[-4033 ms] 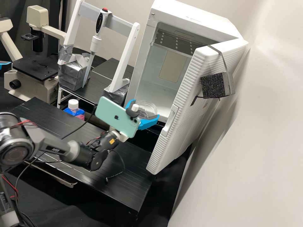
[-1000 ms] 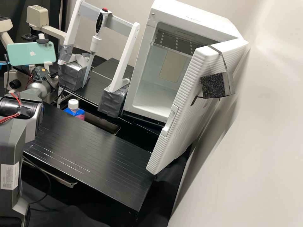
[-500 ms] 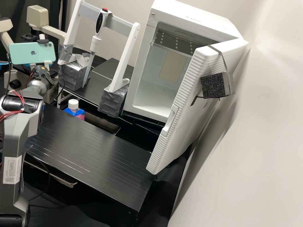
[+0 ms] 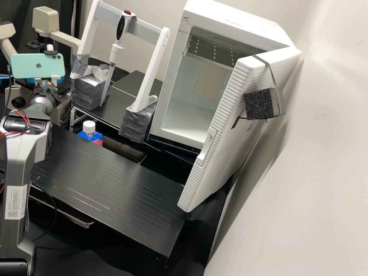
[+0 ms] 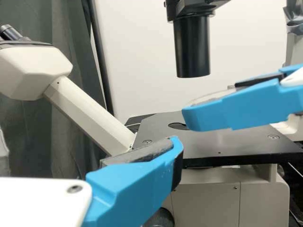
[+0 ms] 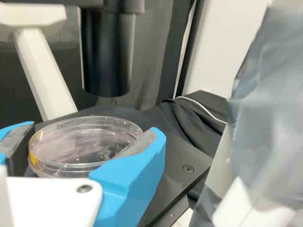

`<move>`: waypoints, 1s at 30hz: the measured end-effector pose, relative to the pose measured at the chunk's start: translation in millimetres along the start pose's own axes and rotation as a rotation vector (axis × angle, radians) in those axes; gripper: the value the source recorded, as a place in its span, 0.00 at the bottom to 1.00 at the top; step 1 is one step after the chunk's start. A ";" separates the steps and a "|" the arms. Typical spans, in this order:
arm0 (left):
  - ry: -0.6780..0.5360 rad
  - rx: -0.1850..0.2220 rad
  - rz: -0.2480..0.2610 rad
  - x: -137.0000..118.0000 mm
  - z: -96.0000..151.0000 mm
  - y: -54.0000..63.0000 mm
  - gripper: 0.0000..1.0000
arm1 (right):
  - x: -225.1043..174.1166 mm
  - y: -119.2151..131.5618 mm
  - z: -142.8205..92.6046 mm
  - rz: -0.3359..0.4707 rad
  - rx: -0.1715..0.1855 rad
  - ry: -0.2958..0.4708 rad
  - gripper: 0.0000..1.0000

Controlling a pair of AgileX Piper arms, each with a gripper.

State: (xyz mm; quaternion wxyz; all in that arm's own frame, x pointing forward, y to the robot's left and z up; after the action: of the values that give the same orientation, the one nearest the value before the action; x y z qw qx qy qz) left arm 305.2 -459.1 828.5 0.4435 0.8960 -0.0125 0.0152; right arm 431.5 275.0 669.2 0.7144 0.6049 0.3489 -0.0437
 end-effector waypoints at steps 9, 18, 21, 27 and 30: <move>0.000 0.000 0.000 0.0 0.0 0.0 1.00 | 11.8 -2.0 3.9 0.007 0.008 -0.009 0.00; 0.000 0.000 0.000 0.0 0.0 0.0 1.00 | 29.8 -0.4 7.4 0.036 0.026 0.000 0.00; 0.000 0.000 0.000 0.0 0.0 0.0 1.00 | 35.2 -3.5 8.1 0.034 0.024 -0.008 0.00; 0.000 0.000 0.000 0.0 0.0 0.0 1.00 | 44.0 -9.6 8.1 0.026 0.023 -0.028 0.00; 0.000 0.000 0.000 0.0 0.0 0.0 1.00 | 46.2 -9.9 6.6 0.030 0.021 -0.021 0.00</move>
State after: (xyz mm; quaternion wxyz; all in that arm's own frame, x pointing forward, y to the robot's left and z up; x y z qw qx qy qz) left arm 305.2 -459.1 828.5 0.4435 0.8960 -0.0125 0.0152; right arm 464.4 283.2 635.6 0.7122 0.6172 0.3317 -0.0432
